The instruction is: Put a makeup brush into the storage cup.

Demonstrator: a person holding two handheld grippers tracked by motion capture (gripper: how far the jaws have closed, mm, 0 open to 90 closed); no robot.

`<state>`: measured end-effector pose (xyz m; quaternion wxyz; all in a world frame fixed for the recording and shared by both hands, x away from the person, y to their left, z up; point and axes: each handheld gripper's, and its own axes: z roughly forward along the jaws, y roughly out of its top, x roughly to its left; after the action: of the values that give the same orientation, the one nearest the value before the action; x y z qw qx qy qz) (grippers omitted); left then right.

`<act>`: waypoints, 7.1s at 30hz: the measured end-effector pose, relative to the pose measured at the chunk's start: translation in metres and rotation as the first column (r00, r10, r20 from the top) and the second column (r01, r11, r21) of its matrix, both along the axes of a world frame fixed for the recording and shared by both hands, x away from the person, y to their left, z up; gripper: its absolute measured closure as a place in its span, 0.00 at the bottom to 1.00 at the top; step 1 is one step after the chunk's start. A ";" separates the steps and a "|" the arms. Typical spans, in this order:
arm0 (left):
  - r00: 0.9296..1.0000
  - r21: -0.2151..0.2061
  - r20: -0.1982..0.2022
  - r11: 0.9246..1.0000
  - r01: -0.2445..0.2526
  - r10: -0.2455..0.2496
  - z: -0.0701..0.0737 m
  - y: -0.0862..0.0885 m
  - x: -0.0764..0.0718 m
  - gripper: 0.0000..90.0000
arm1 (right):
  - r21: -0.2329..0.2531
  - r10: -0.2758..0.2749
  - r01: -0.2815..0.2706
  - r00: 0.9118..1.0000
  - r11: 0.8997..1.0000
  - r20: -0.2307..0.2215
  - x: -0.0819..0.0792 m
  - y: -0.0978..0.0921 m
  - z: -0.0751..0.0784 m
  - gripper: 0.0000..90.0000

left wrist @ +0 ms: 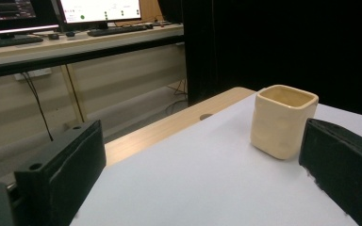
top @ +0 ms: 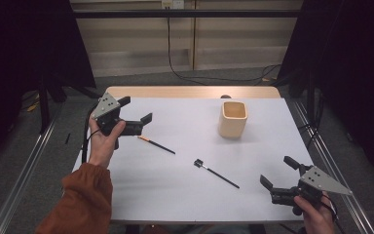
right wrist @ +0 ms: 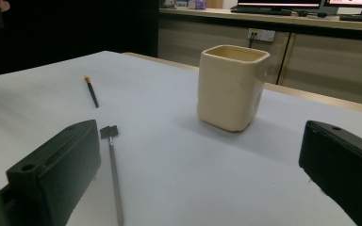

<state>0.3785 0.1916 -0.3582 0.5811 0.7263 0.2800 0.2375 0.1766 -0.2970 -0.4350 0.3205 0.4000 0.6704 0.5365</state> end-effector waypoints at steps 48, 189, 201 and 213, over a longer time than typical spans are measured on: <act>0.969 0.277 -0.241 0.961 0.021 0.049 0.004 -0.031 0.068 0.02 | -0.009 0.005 -0.005 1.000 1.000 0.000 0.000 0.000 0.000 0.00; 0.709 0.577 -0.693 0.491 0.653 -0.131 -0.072 -0.056 0.085 0.93 | -0.013 0.028 -0.029 0.999 1.000 -0.022 0.000 0.001 -0.002 0.00; 0.715 0.481 -0.679 0.634 0.606 -0.168 -0.053 -0.042 0.084 0.93 | -0.012 0.027 -0.027 0.999 1.000 -0.024 0.000 0.001 -0.002 0.00; 0.760 0.389 -0.624 0.770 0.506 -0.185 -0.057 -0.023 0.079 0.93 | -0.009 0.025 -0.026 0.999 1.000 -0.026 0.001 0.001 -0.002 0.00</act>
<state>0.4576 0.1688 -0.4150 0.2828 0.9350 0.2117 -0.0304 0.1772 -0.2960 -0.4369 0.3066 0.3970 0.6821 0.5322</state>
